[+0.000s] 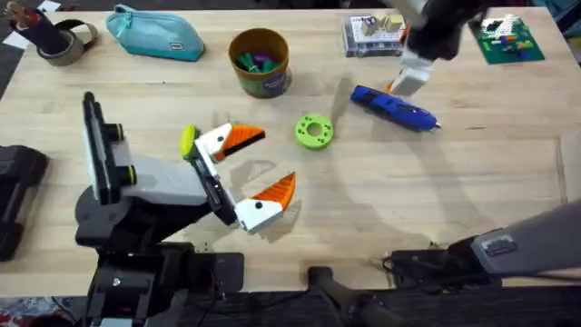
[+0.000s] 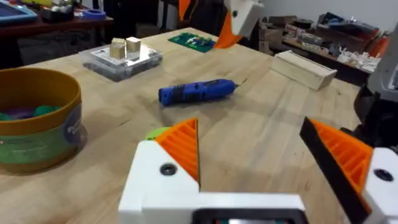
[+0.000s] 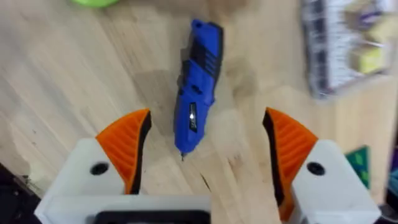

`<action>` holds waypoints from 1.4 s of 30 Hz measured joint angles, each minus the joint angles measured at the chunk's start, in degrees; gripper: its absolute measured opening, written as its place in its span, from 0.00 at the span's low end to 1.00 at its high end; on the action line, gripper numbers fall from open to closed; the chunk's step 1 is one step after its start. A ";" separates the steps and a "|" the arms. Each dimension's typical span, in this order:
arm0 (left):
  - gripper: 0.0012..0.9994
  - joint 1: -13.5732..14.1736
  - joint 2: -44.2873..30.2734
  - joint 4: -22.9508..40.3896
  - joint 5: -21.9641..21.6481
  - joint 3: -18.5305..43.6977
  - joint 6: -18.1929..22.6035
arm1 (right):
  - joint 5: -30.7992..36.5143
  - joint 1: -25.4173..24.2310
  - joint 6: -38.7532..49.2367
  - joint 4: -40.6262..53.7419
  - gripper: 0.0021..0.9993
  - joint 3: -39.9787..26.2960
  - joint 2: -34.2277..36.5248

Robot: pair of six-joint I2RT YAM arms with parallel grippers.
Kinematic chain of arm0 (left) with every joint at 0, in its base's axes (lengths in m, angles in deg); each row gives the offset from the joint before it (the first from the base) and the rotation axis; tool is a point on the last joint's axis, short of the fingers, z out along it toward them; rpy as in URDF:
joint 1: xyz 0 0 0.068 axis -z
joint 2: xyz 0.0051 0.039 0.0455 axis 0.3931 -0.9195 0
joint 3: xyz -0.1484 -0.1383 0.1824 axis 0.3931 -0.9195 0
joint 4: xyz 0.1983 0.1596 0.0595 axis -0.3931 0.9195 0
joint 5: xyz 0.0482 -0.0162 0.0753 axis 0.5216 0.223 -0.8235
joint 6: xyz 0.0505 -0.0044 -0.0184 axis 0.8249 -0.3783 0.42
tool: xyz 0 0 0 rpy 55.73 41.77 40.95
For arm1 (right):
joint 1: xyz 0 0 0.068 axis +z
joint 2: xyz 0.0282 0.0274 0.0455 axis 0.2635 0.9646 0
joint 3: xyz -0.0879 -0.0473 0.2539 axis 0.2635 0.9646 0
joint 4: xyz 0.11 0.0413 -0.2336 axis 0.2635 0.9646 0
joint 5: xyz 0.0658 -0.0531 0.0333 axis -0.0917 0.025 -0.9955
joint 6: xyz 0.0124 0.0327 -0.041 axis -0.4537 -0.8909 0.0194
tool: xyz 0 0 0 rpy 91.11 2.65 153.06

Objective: Pick up the gripper from the table and insert it into the empty holder that is missing its gripper. Then pick up a screw, insert it into the mounting hole, and use the screwdriver to tighten it. Finally, clean up the table by picking up the vegetable and placing it into the bucket.

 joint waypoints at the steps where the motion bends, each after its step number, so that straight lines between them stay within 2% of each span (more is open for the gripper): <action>1: 0.99 0.00 0.00 -0.98 -0.29 0.00 -0.82 | 0.00 0.31 -0.63 0.22 1.00 -0.26 -1.76; 7: 0.99 0.00 -0.08 -1.41 -5.24 1.59 -4.30 | -3.53 1.27 -6.50 0.53 1.00 -0.42 -9.11; 11: 0.99 0.00 -2.97 1.25 -10.65 8.69 -3.35 | -7.80 1.29 -11.32 0.78 1.00 -0.42 -13.41; 18: 0.99 0.00 -16.30 9.27 -18.22 24.06 -1.64 | -12.53 1.80 -15.51 3.10 1.00 -0.42 -17.38; 23: 0.99 0.00 -27.02 13.86 -20.30 31.85 -0.61 | -13.49 1.93 -16.32 3.83 1.00 -0.42 -17.42; 42: 0.99 0.00 -27.61 14.06 -20.39 32.17 -0.57 | -13.53 1.93 -16.34 3.83 1.00 -0.42 -17.42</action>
